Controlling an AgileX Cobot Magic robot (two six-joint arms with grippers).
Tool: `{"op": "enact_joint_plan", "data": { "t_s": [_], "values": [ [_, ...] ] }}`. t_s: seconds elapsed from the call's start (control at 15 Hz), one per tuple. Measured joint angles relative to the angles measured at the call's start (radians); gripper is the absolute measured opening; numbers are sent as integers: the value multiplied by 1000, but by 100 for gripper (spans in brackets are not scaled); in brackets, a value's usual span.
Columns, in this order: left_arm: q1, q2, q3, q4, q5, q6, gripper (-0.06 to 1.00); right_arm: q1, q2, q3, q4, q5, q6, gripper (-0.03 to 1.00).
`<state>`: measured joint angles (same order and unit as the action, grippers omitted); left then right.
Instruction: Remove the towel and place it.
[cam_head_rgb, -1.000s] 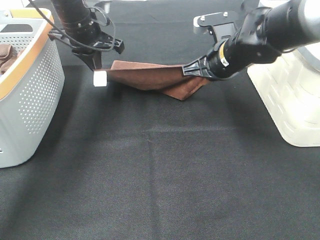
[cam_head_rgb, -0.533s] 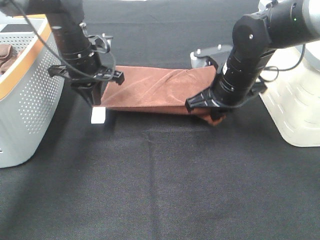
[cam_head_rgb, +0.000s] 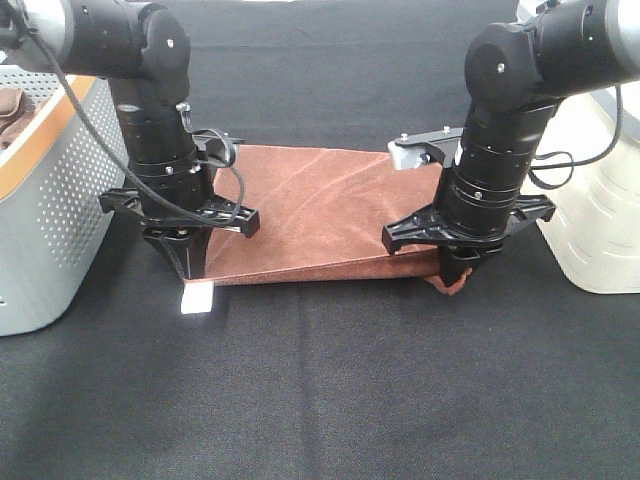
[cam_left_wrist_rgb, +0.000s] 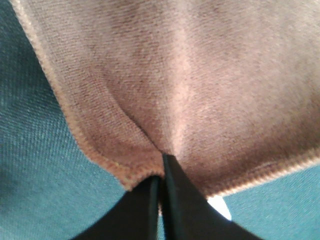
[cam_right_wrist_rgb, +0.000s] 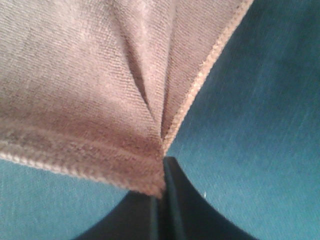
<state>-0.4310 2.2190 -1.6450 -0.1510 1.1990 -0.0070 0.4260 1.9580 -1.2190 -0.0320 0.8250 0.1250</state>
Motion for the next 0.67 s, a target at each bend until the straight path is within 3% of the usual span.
{"op": "enact_joint_plan", "data": {
  "t_s": [0.07,0.13,0.27,0.33,0.4,0.67],
  "values": [
    [0,-1,0,14,3,-14,9,0,0,0,0,11,0,2],
    [0,-4,2,32,3,-24,29,0,0,0,-1,34,0,13],
    [1,-18,6,39,6,-24,62,0,0,0,0,74,0,43],
    [1,-29,6,29,7,-20,69,0,0,0,8,101,0,63],
    [1,-41,6,20,8,-20,72,0,0,0,11,130,0,74],
    [1,-98,6,2,9,-19,74,0,-8,0,32,211,0,82]
  ]
}}
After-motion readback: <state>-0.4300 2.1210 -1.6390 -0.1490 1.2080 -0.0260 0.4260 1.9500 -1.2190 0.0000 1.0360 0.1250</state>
